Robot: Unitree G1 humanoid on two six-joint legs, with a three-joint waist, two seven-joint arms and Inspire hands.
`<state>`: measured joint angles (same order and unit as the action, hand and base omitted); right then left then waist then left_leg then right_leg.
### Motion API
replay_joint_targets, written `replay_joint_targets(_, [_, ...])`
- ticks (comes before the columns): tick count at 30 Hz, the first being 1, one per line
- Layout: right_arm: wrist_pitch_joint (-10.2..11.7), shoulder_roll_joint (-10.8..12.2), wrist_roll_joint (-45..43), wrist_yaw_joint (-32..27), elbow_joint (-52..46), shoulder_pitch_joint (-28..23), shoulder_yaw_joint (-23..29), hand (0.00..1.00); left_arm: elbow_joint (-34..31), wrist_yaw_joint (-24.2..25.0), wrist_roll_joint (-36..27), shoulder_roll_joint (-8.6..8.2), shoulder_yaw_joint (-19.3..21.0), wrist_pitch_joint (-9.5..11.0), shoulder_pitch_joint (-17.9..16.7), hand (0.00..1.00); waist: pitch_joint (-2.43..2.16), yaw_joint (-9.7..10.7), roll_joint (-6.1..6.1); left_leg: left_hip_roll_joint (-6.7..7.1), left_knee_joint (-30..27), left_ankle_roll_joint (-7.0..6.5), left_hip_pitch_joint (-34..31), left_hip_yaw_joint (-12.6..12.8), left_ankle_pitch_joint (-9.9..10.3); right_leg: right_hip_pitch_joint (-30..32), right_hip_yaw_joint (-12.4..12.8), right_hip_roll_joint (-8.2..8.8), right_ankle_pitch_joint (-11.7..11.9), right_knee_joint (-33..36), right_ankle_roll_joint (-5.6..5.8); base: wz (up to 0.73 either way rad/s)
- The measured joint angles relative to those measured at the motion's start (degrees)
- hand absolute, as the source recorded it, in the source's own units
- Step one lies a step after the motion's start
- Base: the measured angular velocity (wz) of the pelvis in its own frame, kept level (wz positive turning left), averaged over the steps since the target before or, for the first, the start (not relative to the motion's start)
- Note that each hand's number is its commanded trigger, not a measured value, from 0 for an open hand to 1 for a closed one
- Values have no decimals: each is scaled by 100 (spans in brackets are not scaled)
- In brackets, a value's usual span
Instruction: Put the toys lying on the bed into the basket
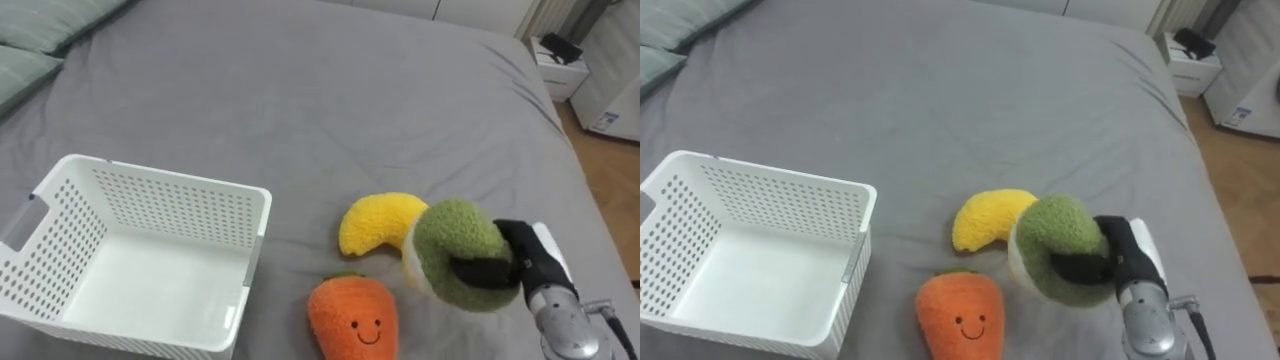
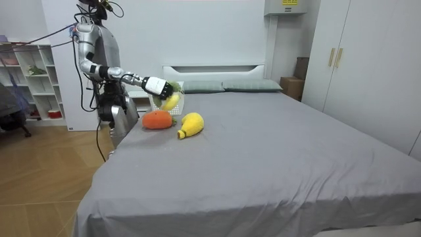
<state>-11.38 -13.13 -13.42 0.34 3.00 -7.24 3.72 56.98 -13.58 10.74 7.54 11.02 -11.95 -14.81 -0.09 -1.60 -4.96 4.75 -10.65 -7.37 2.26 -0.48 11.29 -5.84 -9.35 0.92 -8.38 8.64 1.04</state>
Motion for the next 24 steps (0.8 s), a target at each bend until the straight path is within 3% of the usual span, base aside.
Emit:
replay_joint_targets(11, [-5,-143,58,32,-895,299,37,100,-12,-97,5,4,15,133,57,0,17,-30,17,-2,39,-4,28,32,-1,9,76,-6,0,3,1,-1])
replay_joint_targets(19, [-131,-161,-502,295,-1316,776,-56,100,63,-83,6,-14,-2,150,141,0,15,-78,27,0,15,-4,-16,20,-2,47,59,-10,0,7,1,0])
replay_joint_targets(24, [-188,-163,-521,368,-1577,963,-205,100,80,-108,8,-13,-3,203,206,0,11,-352,21,-1,11,-4,-9,-3,-2,36,-15,-6,-1,-2,1,1])
